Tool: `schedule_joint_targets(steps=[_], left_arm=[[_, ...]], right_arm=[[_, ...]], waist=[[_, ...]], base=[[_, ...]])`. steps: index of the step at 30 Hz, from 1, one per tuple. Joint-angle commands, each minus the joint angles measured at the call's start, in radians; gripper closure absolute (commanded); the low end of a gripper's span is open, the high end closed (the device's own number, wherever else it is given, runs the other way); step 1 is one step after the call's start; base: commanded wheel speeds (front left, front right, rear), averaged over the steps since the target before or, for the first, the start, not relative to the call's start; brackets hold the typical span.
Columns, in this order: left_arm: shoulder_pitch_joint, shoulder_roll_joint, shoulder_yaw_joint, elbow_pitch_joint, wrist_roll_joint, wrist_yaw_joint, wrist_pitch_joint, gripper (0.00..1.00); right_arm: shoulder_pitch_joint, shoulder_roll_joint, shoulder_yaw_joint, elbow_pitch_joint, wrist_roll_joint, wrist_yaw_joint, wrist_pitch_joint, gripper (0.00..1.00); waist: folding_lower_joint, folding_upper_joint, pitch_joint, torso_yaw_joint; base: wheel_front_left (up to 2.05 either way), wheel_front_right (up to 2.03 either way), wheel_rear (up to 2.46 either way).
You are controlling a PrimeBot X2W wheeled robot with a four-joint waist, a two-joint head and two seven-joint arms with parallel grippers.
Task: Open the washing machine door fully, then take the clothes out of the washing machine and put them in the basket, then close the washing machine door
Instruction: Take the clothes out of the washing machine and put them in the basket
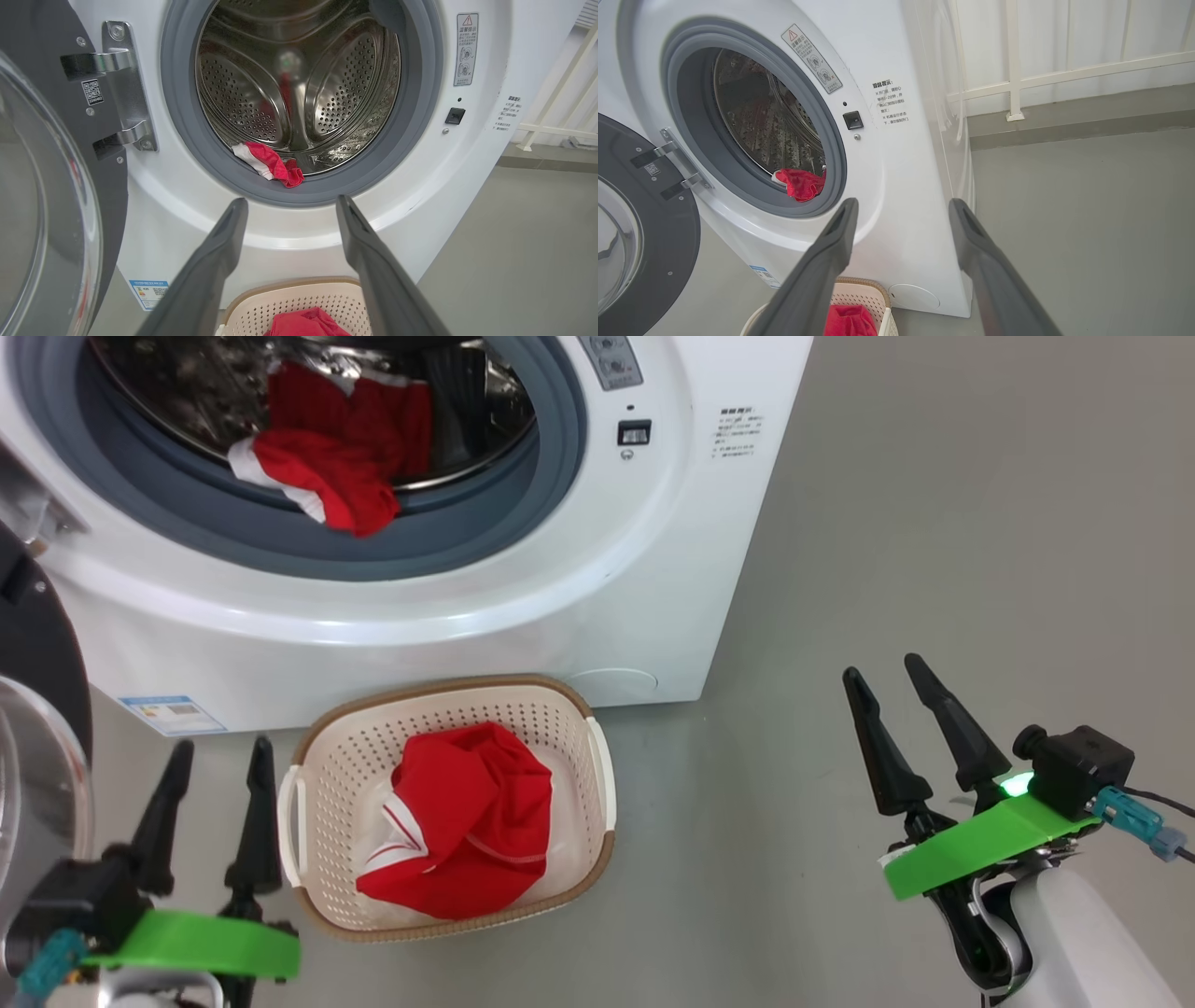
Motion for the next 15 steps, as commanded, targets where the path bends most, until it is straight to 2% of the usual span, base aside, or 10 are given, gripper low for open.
schedule_joint_targets(steps=[1,7,15], left_arm=[[-0.066,0.035,0.032,-0.011,0.012,0.005,0.01,0.0],[-0.153,0.051,0.016,0.033,0.017,-0.01,0.05,0.0],[-0.359,0.083,-0.022,0.147,0.044,-0.048,0.105,0.0]], right_arm=[[-0.024,0.0,0.015,-0.03,-0.004,0.002,-0.005,0.0],[-0.041,0.007,0.015,-0.036,-0.01,0.002,-0.005,0.0],[-0.081,0.029,0.016,-0.056,-0.021,0.002,-0.005,0.0]], waist=[[0.0,0.0,0.023,-0.007],[0.0,0.0,0.059,-0.016],[0.0,0.0,0.142,-0.036]], base=[[0.0,0.0,0.0],[0.0,0.0,0.0],[0.0,0.0,0.0]])
